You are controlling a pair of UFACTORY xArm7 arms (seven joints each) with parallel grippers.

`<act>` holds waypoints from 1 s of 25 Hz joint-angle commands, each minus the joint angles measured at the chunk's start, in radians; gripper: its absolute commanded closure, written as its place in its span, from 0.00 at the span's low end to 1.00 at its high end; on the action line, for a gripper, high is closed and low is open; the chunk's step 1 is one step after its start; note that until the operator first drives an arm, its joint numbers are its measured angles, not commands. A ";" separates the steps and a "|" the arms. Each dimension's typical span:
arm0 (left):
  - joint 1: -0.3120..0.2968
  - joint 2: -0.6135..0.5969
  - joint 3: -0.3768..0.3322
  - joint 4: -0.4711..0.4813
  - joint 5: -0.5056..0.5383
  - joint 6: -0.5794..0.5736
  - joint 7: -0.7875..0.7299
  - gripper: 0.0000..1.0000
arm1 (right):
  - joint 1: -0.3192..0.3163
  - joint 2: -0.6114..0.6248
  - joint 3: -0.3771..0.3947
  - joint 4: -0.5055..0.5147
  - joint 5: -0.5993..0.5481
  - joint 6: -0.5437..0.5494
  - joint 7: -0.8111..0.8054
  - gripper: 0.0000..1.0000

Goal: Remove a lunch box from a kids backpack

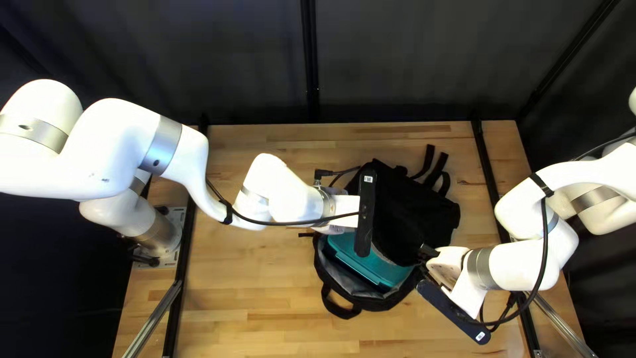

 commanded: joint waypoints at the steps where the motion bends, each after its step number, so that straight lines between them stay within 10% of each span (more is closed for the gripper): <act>1: 0.007 -0.005 0.008 -0.008 0.015 -0.015 -0.014 1.00 | -0.015 -0.031 0.015 -0.020 -0.032 0.016 0.047 0.00; 25: 0.000 -0.013 0.010 -0.053 0.189 -0.092 -0.217 1.00 | -0.180 0.192 0.149 0.219 -0.259 0.190 0.947 0.00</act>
